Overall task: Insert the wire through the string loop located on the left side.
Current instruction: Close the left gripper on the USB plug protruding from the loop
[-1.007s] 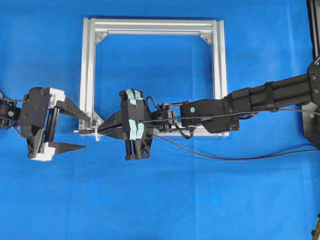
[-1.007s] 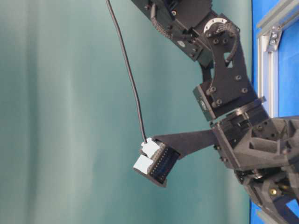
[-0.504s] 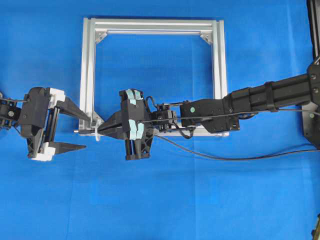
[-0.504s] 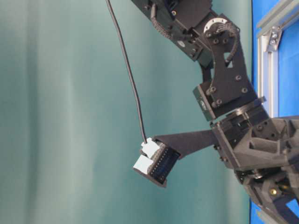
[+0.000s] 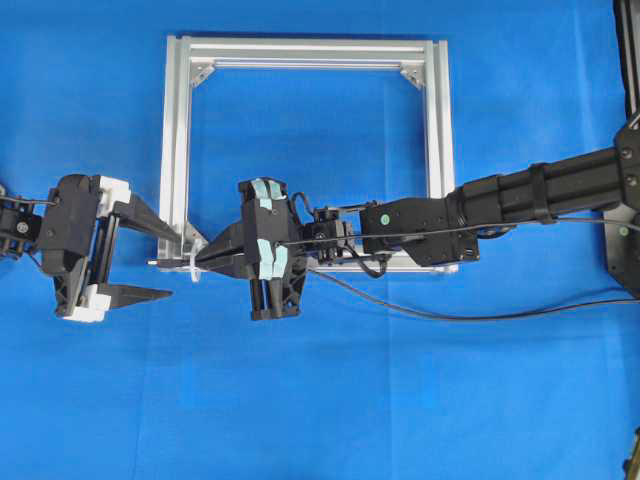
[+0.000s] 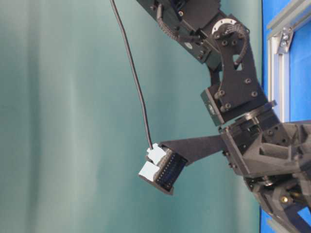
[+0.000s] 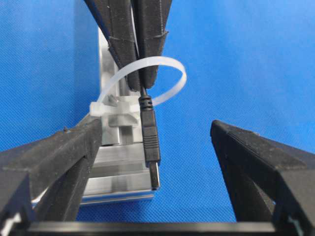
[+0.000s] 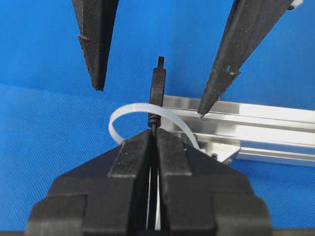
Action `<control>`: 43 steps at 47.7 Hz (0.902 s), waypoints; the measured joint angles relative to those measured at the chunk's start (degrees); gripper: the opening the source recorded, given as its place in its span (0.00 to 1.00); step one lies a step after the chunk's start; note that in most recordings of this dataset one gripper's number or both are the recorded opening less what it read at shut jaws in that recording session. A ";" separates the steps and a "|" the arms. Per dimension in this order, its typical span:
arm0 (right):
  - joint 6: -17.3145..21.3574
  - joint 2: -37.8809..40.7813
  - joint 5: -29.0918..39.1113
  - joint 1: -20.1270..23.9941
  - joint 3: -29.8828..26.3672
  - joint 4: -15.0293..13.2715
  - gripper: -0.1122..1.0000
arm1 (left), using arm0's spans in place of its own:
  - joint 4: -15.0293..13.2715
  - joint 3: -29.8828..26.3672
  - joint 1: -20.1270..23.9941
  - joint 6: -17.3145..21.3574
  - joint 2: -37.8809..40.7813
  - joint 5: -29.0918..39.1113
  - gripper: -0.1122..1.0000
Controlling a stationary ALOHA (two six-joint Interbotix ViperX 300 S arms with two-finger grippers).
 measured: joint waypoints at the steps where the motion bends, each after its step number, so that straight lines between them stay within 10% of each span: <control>1: 0.09 -0.09 0.00 0.00 0.00 0.00 0.10 | -0.09 0.00 0.00 -0.09 0.00 -0.09 0.86; 7: 0.00 -0.09 0.00 0.00 0.00 0.00 0.10 | -0.09 0.00 0.00 0.62 0.00 0.18 0.80; 20: 0.18 0.00 0.09 0.18 0.00 0.00 0.10 | 0.00 -0.62 0.09 0.53 0.35 3.08 0.17; 43: 0.09 -0.09 0.00 0.35 0.00 0.00 0.10 | 0.00 -1.32 0.00 0.62 0.97 3.60 0.17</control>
